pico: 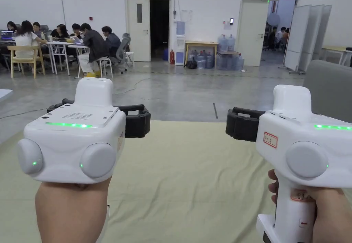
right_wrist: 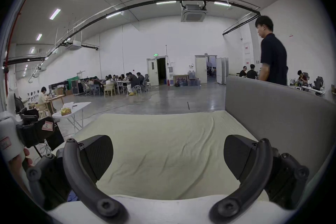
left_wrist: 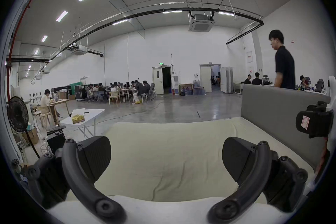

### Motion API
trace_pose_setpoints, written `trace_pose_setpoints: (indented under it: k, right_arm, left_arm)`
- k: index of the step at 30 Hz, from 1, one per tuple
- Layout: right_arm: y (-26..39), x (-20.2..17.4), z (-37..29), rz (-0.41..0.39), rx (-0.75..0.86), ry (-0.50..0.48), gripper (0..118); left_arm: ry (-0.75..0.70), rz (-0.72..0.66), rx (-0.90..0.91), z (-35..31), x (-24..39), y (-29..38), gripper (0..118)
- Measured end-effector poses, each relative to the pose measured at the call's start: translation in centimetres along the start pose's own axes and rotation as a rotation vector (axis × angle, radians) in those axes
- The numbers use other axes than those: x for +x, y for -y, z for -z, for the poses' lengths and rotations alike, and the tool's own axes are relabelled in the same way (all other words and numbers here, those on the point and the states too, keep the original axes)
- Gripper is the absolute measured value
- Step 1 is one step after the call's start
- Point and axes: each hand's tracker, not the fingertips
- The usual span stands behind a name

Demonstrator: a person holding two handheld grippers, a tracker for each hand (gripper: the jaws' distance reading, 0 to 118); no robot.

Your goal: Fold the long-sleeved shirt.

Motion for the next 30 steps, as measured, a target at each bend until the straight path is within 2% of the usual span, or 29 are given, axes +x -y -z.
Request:
trace_pose_setpoints:
  k: [30]
  right_arm:
    - [-0.22,-0.84,-0.09,-0.009,-0.016,-0.026,118]
  left_arm:
    - [0.009,-0.009,-0.025,0.1,-0.48,0.46,118]
